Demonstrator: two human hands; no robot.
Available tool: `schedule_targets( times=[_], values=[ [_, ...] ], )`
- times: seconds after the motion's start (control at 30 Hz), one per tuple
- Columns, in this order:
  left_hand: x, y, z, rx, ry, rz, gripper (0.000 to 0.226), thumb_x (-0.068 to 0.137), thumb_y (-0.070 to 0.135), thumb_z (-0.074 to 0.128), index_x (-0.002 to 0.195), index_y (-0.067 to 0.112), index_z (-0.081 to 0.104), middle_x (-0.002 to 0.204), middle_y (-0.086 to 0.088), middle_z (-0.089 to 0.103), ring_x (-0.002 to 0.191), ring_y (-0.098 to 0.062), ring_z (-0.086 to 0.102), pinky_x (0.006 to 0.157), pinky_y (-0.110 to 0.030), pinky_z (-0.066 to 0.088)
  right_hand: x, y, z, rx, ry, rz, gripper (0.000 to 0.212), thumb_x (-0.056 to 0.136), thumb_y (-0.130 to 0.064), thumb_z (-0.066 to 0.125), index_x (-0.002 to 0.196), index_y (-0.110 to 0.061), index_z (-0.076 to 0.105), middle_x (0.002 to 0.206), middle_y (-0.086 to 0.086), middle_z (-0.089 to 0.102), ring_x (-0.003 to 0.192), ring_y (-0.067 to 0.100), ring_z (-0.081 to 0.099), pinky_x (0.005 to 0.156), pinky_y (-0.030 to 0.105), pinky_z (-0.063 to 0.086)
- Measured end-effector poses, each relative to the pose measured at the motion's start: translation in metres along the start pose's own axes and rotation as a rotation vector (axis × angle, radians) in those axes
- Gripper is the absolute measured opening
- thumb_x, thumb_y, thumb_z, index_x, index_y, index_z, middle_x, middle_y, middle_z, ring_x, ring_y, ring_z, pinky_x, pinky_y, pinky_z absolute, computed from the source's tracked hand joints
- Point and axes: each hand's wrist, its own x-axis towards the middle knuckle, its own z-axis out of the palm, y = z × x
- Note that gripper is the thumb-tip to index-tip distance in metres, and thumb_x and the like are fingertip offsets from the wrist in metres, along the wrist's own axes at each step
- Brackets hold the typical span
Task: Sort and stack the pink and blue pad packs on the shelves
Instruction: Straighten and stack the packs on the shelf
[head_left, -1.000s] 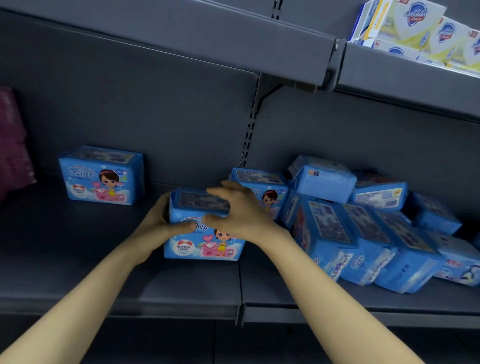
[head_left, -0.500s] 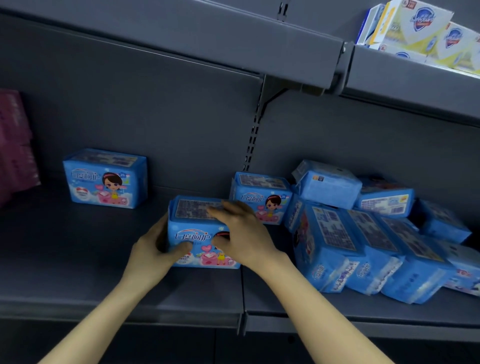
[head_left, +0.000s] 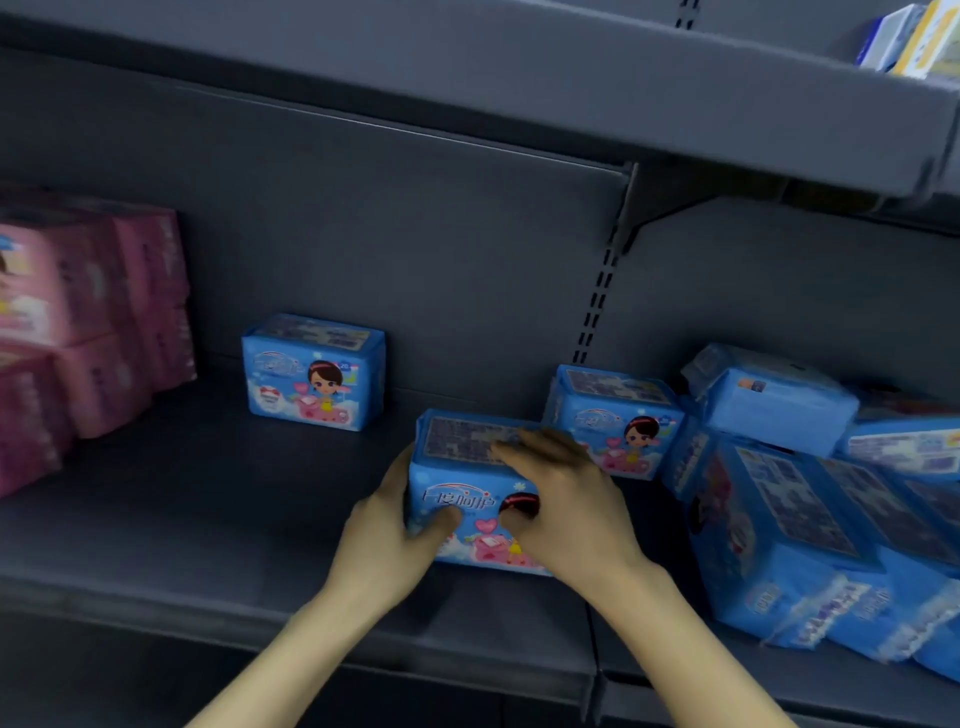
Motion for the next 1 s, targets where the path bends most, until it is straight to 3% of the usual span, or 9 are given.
schedule_targets(
  times=[0.1, 0.17, 0.3, 0.37, 0.5, 0.6, 0.73, 0.93, 1.0],
  values=[
    [0.004, -0.002, -0.018, 0.01, 0.031, 0.029, 0.062, 0.081, 0.016, 0.068, 0.136, 0.024, 0.041, 0.096, 0.023, 0.056, 0.104, -0.009, 0.06, 0.068, -0.009, 0.039, 0.01, -0.012, 0.009, -0.023, 0.21, -0.113, 0.061, 0.056, -0.008, 0.081, 0.114, -0.019, 0.066, 0.117, 0.001, 0.064, 0.115, 0.024, 0.058, 0.07, 0.042, 0.058],
    [0.01, -0.002, -0.034, 0.011, 0.054, 0.055, 0.062, 0.081, 0.017, 0.068, 0.136, 0.024, 0.041, 0.093, 0.023, 0.057, 0.101, -0.009, 0.061, 0.065, -0.002, 0.038, 0.019, -0.02, 0.012, -0.028, 0.308, -0.161, 0.064, 0.04, -0.005, 0.086, 0.102, -0.015, 0.071, 0.103, 0.005, 0.07, 0.099, 0.028, 0.066, 0.058, 0.038, 0.057],
    [0.032, 0.004, -0.072, 0.024, 0.098, 0.133, 0.064, 0.081, 0.022, 0.067, 0.138, 0.023, 0.039, 0.09, 0.006, 0.065, 0.091, -0.013, 0.063, 0.062, -0.005, 0.04, 0.048, -0.047, 0.006, 0.014, 0.452, -0.207, 0.06, 0.048, -0.004, 0.082, 0.106, -0.013, 0.07, 0.109, 0.009, 0.068, 0.104, 0.031, 0.064, 0.069, 0.045, 0.055],
    [0.046, 0.007, -0.093, 0.032, 0.126, 0.188, 0.06, 0.08, 0.023, 0.067, 0.135, 0.02, 0.043, 0.095, 0.011, 0.066, 0.094, -0.011, 0.063, 0.071, -0.014, 0.044, 0.065, -0.062, -0.001, 0.036, 0.498, -0.212, 0.053, 0.055, -0.011, 0.072, 0.108, -0.013, 0.069, 0.111, 0.009, 0.067, 0.106, 0.03, 0.063, 0.072, 0.047, 0.055],
    [0.076, 0.01, -0.132, 0.058, 0.141, 0.285, 0.054, 0.081, 0.026, 0.067, 0.13, 0.017, 0.047, 0.092, 0.018, 0.063, 0.086, -0.004, 0.063, 0.073, -0.012, 0.046, 0.101, -0.09, -0.007, 0.063, 0.54, -0.223, 0.051, 0.057, -0.014, 0.063, 0.108, -0.012, 0.069, 0.112, 0.011, 0.067, 0.106, 0.029, 0.063, 0.075, 0.051, 0.056],
    [0.098, 0.004, -0.154, 0.075, 0.152, 0.316, 0.049, 0.08, 0.035, 0.066, 0.124, 0.018, 0.051, 0.09, 0.018, 0.062, 0.088, -0.009, 0.064, 0.076, -0.023, 0.049, 0.128, -0.105, -0.006, 0.064, 0.518, -0.215, 0.051, 0.059, -0.013, 0.065, 0.11, -0.012, 0.068, 0.114, 0.012, 0.065, 0.106, 0.031, 0.062, 0.076, 0.053, 0.055],
    [0.123, -0.011, -0.174, 0.084, 0.149, 0.298, 0.041, 0.082, 0.025, 0.066, 0.12, 0.019, 0.051, 0.084, 0.027, 0.056, 0.083, -0.007, 0.061, 0.076, -0.021, 0.047, 0.159, -0.118, 0.003, 0.103, 0.456, -0.214, 0.053, 0.063, -0.008, 0.072, 0.115, -0.011, 0.066, 0.118, 0.013, 0.063, 0.109, 0.033, 0.059, 0.081, 0.054, 0.052],
    [0.155, -0.032, -0.188, 0.073, 0.122, 0.271, 0.032, 0.083, 0.023, 0.064, 0.112, 0.02, 0.052, 0.085, 0.018, 0.06, 0.077, -0.005, 0.061, 0.065, -0.015, 0.046, 0.195, -0.128, 0.019, 0.118, 0.375, -0.146, 0.056, 0.069, -0.01, 0.072, 0.123, -0.019, 0.061, 0.127, 0.003, 0.059, 0.116, 0.026, 0.055, 0.09, 0.047, 0.049],
    [0.162, -0.037, -0.19, 0.051, 0.114, 0.256, 0.028, 0.083, 0.022, 0.065, 0.107, 0.022, 0.052, 0.087, 0.015, 0.062, 0.081, -0.008, 0.061, 0.068, -0.019, 0.047, 0.202, -0.13, 0.023, 0.122, 0.359, -0.146, 0.056, 0.07, -0.01, 0.071, 0.123, -0.019, 0.06, 0.125, 0.002, 0.06, 0.114, 0.025, 0.056, 0.09, 0.046, 0.049]
  ],
)
